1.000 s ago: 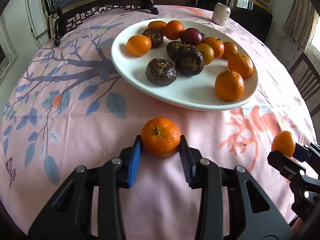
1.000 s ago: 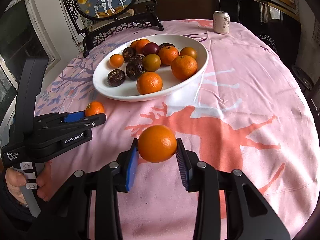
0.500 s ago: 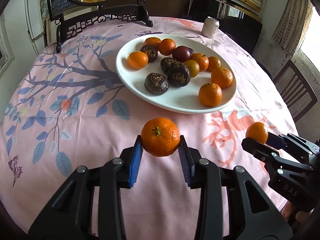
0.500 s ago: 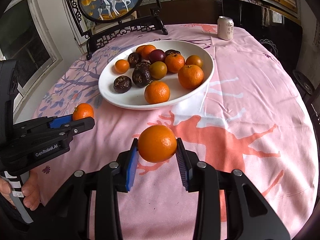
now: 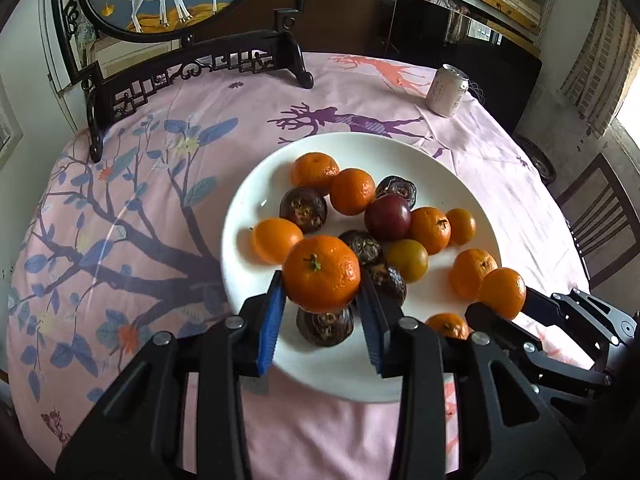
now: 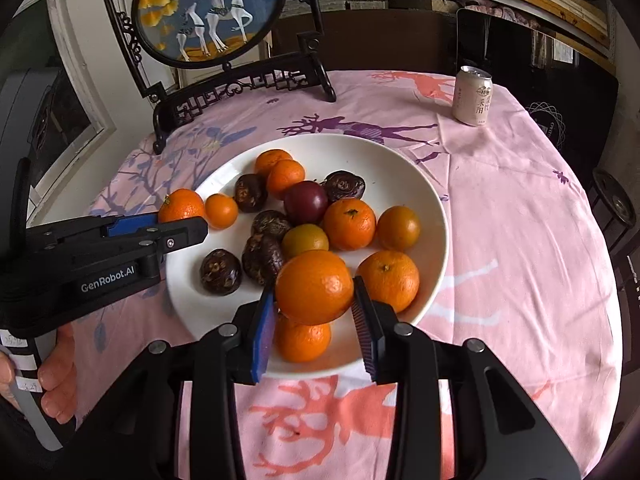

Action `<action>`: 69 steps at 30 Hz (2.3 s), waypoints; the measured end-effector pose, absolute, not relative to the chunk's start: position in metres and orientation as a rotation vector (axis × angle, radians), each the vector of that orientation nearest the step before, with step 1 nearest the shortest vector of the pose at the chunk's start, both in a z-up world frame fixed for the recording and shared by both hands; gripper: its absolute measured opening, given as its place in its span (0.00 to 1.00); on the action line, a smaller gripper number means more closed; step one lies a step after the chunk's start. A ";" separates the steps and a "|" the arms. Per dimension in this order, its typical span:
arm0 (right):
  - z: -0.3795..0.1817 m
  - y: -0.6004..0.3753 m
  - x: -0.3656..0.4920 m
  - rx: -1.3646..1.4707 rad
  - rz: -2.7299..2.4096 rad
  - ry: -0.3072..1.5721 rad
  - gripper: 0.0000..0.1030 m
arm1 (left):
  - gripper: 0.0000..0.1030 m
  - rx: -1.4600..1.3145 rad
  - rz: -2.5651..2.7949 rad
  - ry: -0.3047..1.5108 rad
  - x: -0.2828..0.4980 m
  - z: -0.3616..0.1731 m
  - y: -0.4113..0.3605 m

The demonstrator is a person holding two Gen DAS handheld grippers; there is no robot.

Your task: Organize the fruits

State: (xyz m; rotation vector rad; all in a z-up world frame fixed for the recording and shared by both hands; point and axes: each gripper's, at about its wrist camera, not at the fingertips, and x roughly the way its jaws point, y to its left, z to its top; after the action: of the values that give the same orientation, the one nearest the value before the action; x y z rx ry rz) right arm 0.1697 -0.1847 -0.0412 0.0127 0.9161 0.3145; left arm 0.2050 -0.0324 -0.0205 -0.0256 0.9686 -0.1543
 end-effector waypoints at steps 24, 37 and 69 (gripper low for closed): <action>-0.032 -0.187 0.117 -0.114 0.123 0.823 0.99 | 0.98 0.016 -0.064 0.791 0.145 0.002 -0.021; -0.047 -0.200 0.078 -0.068 0.076 0.889 0.99 | 0.98 -0.043 -0.039 0.795 0.061 -0.003 -0.002; -0.030 -0.196 0.071 -0.044 0.087 0.860 0.99 | 0.98 -0.030 -0.056 0.793 0.055 0.001 -0.008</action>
State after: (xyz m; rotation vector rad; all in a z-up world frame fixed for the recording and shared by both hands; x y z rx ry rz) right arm 0.0710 -0.1960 -0.0303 -0.0438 0.8604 0.0872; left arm 0.0555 -0.0076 0.0007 -0.0295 0.7931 -0.0556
